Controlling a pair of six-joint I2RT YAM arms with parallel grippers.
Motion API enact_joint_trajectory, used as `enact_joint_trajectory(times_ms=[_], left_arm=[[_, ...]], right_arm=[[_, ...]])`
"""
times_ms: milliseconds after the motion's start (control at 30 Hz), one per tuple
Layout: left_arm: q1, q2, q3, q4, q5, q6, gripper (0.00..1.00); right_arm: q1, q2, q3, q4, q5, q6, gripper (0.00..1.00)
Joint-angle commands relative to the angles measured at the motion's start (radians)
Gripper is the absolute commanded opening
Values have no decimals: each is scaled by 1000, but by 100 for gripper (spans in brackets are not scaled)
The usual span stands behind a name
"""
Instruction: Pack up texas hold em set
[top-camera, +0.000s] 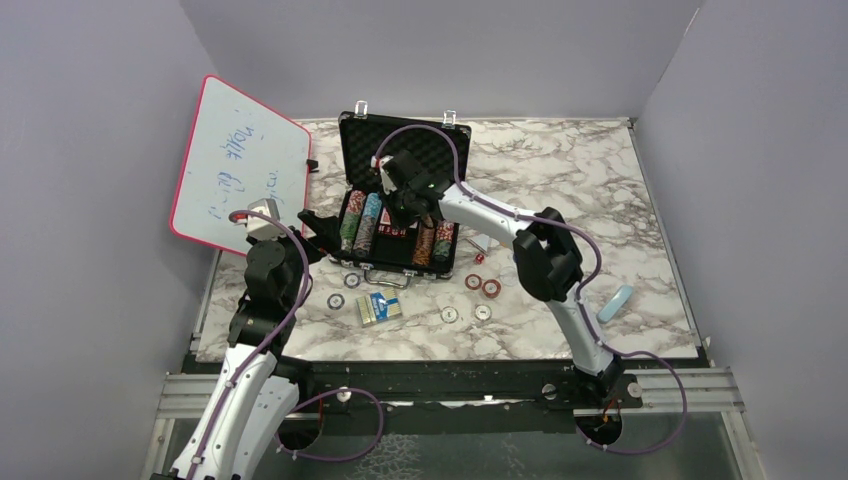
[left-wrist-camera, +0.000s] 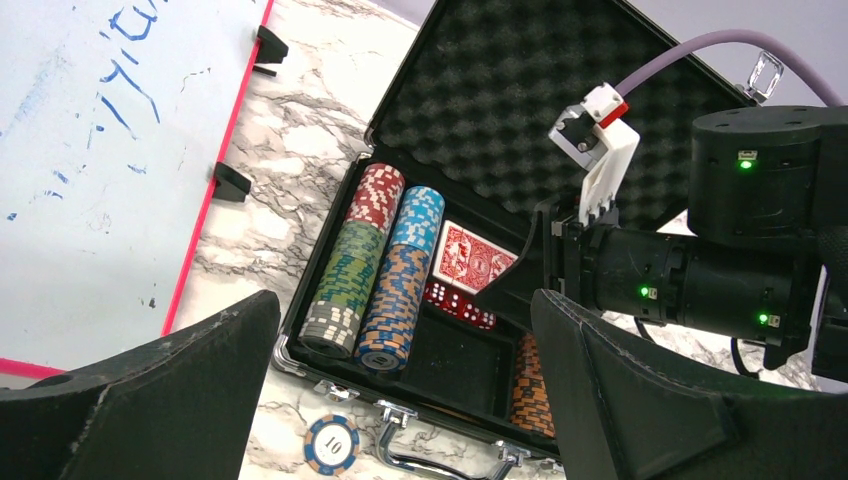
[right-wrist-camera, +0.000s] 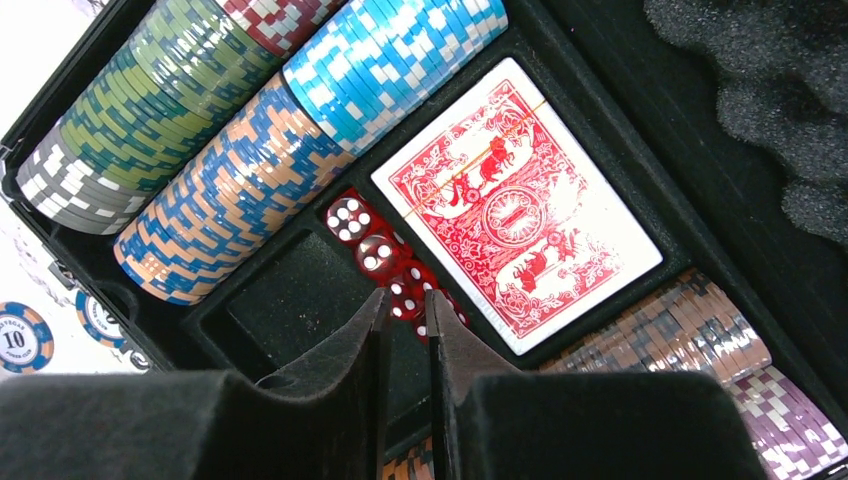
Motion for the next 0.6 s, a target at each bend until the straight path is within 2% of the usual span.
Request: enact_joint_trajectory(times_ms=[0,567], left_arm=[[6,-10,-9,27,21,6,99],[6,-10,-10,27,20,5,99]], right_arm=[[-1,43,42,-41,8,4,20],[-3,72,90,-68,65,21,21]])
